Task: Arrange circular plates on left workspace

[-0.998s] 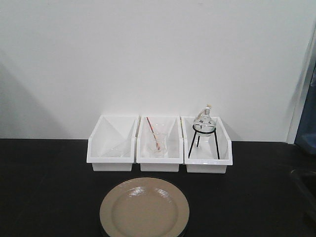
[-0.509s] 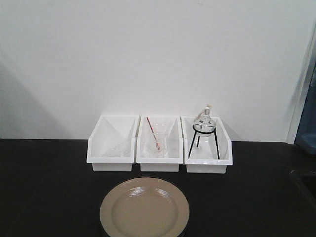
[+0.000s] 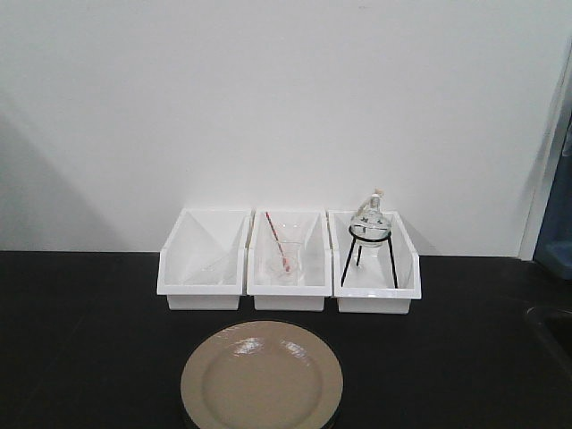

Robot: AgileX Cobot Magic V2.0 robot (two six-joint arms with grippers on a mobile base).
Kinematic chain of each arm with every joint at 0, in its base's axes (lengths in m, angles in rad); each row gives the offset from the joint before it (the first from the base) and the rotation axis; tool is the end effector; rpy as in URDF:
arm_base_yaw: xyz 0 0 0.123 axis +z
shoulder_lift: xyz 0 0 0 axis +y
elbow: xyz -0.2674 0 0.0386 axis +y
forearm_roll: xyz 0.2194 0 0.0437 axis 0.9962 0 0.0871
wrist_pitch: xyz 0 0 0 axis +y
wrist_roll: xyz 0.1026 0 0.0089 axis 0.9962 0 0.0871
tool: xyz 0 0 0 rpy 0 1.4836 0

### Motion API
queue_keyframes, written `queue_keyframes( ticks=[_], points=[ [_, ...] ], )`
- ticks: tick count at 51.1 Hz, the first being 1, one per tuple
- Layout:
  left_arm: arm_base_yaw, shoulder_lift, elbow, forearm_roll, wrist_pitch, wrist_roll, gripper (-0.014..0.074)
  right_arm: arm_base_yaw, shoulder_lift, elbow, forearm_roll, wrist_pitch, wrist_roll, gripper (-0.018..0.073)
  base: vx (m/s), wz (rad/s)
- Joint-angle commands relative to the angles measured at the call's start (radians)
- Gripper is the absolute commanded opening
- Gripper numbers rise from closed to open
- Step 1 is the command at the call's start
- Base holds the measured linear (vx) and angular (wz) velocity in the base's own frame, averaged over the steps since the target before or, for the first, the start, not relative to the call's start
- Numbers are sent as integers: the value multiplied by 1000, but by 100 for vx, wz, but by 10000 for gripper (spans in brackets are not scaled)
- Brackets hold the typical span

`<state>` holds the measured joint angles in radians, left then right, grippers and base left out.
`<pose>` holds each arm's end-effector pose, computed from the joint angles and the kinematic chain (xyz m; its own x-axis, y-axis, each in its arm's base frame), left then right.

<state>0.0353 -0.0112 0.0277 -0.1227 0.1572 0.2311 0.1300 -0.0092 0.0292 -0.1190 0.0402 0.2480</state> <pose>0.0549 0.0000 0.1898 -0.0864 0.1067 -0.9905 -0.0068 0.9942 0.1077 0.0550 0.0067 0.2012 0.0107 0.1312 -0.9913 -0.1273 0.9835 0.1288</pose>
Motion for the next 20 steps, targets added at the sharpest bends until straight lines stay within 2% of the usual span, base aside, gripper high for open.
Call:
queue_keyframes(
  ticks=[1, 20],
  points=[
    [-7, -16, 19, -2, -89, -10, 0, -1, -14, 21, -12, -81, -9, -4, 0, 0],
    [-7, -16, 19, -2, -89, -10, 0, -1, -14, 21, -11, -74, -9, -4, 0, 0]
  ],
)
